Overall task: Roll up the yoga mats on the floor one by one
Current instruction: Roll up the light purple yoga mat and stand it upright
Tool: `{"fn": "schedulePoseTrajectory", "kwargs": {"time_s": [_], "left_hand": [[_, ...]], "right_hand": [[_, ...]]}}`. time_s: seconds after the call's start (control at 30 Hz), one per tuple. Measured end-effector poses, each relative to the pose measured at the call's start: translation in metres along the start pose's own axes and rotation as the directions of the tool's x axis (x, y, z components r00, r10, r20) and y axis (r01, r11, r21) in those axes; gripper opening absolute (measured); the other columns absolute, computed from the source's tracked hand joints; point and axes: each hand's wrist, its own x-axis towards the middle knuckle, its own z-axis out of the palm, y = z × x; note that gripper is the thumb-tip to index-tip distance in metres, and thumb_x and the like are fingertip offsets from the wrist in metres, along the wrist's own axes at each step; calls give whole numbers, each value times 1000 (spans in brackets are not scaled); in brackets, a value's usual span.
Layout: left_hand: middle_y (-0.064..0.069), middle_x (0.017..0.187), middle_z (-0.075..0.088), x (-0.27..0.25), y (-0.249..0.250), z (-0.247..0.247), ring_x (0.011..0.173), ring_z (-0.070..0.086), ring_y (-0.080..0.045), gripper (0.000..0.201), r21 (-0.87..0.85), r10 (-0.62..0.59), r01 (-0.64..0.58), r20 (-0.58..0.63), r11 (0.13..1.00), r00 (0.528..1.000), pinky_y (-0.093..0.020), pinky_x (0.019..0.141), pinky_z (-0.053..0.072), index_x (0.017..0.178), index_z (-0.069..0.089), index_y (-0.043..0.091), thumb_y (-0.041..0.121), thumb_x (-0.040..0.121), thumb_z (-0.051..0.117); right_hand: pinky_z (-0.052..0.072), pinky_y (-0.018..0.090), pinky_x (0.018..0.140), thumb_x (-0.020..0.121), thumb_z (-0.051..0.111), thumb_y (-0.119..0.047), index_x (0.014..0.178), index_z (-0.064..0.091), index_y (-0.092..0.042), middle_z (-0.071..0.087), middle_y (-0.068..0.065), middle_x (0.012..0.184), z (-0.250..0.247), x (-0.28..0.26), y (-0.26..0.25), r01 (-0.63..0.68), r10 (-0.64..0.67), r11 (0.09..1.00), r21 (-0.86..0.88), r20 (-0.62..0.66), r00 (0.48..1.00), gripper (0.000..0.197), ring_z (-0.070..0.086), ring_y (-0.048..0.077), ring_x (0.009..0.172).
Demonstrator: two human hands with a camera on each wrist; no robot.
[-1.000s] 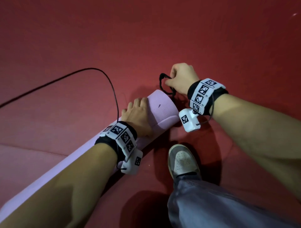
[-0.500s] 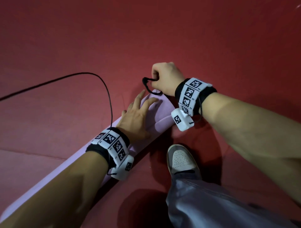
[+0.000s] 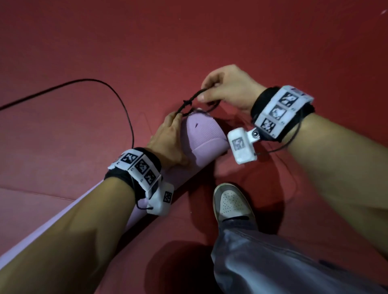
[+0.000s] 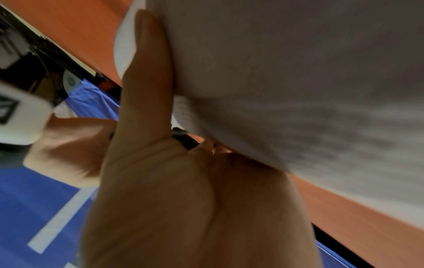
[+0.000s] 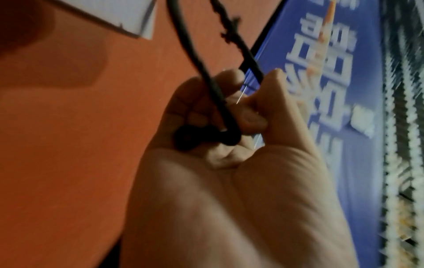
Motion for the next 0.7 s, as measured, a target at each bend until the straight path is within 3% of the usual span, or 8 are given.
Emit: {"fn": "schedulePoseTrajectory", "kwargs": {"time_s": [0.1, 0.2, 0.3, 0.37, 0.43, 0.53, 0.63, 0.7], "left_hand": [[-7, 165, 5, 2, -2, -3, 151, 16, -23, 148, -70, -7, 7, -6, 997, 1000, -21, 118, 18, 159, 3, 5, 23, 48, 100], [-7, 165, 4, 3, -3, -3, 152, 14, -21, 151, -99, -9, 8, -10, 995, 1000, -15, 114, 14, 160, 3, 5, 22, 47, 101], [-7, 166, 4, 5, -4, -3, 152, 13, -21, 155, -116, -22, 21, -6, 993, 1000, -17, 118, 14, 160, 0, 5, 25, 44, 102], [-7, 167, 4, 5, -5, -3, 153, 13, -21, 159, -133, -24, 23, -7, 991, 1000, -22, 121, 17, 160, -2, 6, 28, 42, 103], [-4, 167, 3, 4, -7, -4, 152, 14, -19, 159, -140, -19, 17, -15, 990, 1000, -23, 121, 18, 159, -2, 7, 30, 42, 103], [-4, 168, 3, 4, -8, -3, 153, 13, -20, 159, -118, 13, -15, -23, 993, 1000, -26, 122, 19, 159, -2, 5, 35, 43, 102], [-5, 168, 2, 2, -6, -1, 154, 10, -18, 157, -112, 38, -42, -32, 993, 999, -31, 124, 17, 159, -2, 5, 33, 45, 102], [-3, 168, 2, 1, -6, 0, 154, 10, -18, 157, -127, 54, -59, -42, 990, 998, -33, 124, 17, 160, -2, 9, 32, 44, 102]], "right_hand": [[52, 29, 59, 67, 74, -2, 70, 63, -7, 59, 0, 54, -16, -1, 4, -88, 66, 929, 359, 73, 995, 13, 56, 13, 45], [57, 39, 72, 78, 63, -6, 78, 59, -1, 43, 0, 42, -21, -11, 7, -149, 62, 872, 466, 197, 979, 7, 52, 18, 44], [56, 40, 70, 89, 38, -3, 85, 60, 6, 41, 4, 43, -16, -18, 9, -239, 75, 815, 528, 312, 947, 24, 48, 22, 45], [53, 32, 56, 87, 31, 4, 89, 62, 6, 49, 9, 45, -10, -19, 11, -275, 88, 839, 470, 382, 920, 31, 47, 23, 39], [50, 26, 45, 87, 35, 12, 97, 64, 2, 68, 20, 68, -4, -20, 15, -305, 80, 875, 375, 510, 856, 33, 48, 19, 33], [49, 29, 46, 90, 41, 14, 104, 69, -11, 73, 20, 103, 5, -21, 19, -273, 138, 957, 95, 680, 720, 40, 56, 16, 37], [40, 25, 46, 90, 44, 13, 118, 65, -19, 75, 10, 106, 12, -21, 14, -116, 258, 962, -248, 673, 693, 47, 60, 16, 44], [45, 27, 46, 90, 47, 9, 128, 62, -24, 76, 8, 99, 18, -23, 9, -61, 278, 939, -337, 645, 712, 52, 56, 15, 44]]}}
